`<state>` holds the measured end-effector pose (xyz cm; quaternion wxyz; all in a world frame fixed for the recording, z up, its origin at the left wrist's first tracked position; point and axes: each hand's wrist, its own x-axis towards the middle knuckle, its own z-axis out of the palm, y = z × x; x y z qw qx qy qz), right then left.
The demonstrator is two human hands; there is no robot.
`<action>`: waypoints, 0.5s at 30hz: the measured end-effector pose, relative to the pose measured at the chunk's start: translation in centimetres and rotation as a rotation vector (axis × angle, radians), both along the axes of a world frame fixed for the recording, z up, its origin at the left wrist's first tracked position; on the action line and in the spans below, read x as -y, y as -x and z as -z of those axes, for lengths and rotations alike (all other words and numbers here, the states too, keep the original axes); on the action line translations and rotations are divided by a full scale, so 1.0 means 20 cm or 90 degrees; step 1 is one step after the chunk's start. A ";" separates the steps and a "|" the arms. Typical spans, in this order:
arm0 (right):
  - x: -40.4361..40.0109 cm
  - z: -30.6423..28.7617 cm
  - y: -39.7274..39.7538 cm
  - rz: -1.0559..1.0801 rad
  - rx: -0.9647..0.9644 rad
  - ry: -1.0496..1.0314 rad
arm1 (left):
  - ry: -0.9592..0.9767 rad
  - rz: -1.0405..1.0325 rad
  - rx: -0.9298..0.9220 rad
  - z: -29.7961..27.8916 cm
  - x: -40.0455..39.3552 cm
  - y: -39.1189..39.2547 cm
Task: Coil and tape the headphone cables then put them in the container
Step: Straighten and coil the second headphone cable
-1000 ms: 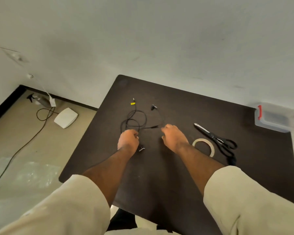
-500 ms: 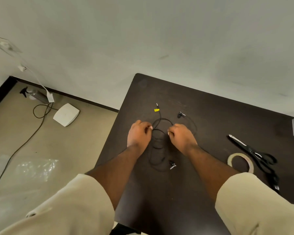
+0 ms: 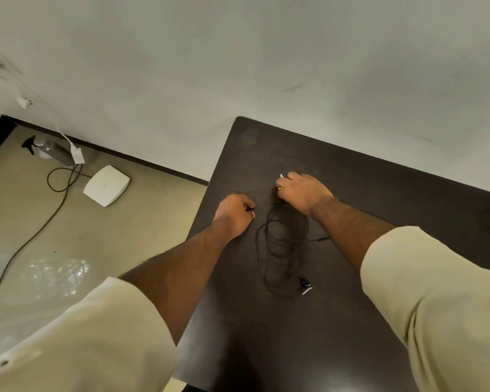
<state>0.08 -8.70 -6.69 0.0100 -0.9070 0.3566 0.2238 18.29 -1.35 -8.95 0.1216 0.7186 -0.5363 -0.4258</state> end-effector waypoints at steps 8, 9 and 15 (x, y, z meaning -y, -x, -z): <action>-0.12 -0.29 0.06 0.078 0.234 0.046 | 0.076 -0.057 -0.205 -0.28 0.01 0.11; -0.13 -0.37 0.08 0.077 0.299 0.066 | 0.092 -0.042 -0.241 -0.35 0.02 0.14; -0.17 -0.83 0.38 0.151 0.384 0.106 | 0.227 0.059 -0.249 -0.90 0.05 0.35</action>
